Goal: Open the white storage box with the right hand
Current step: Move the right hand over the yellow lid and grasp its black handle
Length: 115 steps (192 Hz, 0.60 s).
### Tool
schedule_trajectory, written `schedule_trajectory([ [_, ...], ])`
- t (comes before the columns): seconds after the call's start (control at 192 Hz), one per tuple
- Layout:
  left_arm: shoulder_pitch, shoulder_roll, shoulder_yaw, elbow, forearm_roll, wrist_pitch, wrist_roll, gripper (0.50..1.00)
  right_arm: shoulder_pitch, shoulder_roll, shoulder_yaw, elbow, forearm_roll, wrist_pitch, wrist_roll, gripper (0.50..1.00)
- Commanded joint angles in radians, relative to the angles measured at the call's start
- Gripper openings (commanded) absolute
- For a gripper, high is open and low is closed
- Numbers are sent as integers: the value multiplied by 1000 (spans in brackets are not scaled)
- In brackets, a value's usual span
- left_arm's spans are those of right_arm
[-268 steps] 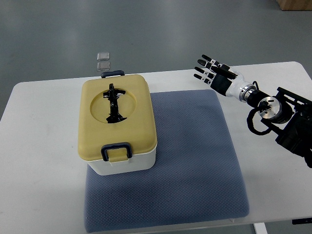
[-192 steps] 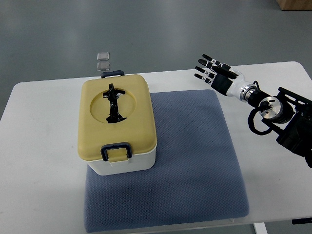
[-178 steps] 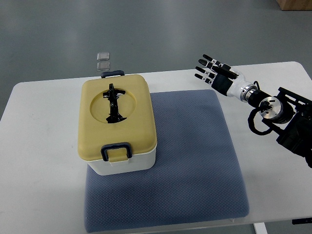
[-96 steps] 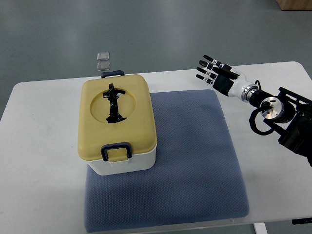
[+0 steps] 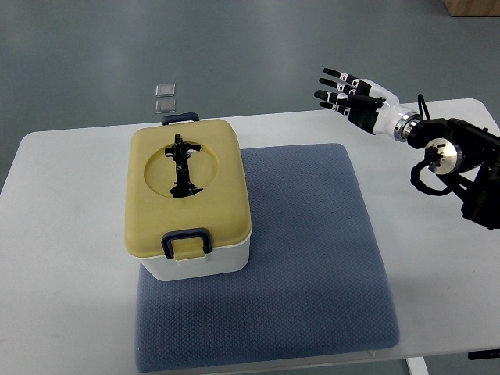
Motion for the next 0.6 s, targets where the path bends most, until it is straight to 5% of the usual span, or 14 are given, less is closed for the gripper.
schedule_trajectory([
  [0.0,1,0,0,0,0,0,0,1000,34,-9,-2,5,-155,-20,24,932],
  [0.396,1,0,0,0,0,-1,0,1000,201,-117,-6,255,-938,-2,316,930],
  [0.594,1,0,0,0,0,0,0,1000,259,-114,-25,365,-1243,-2,395,930],
])
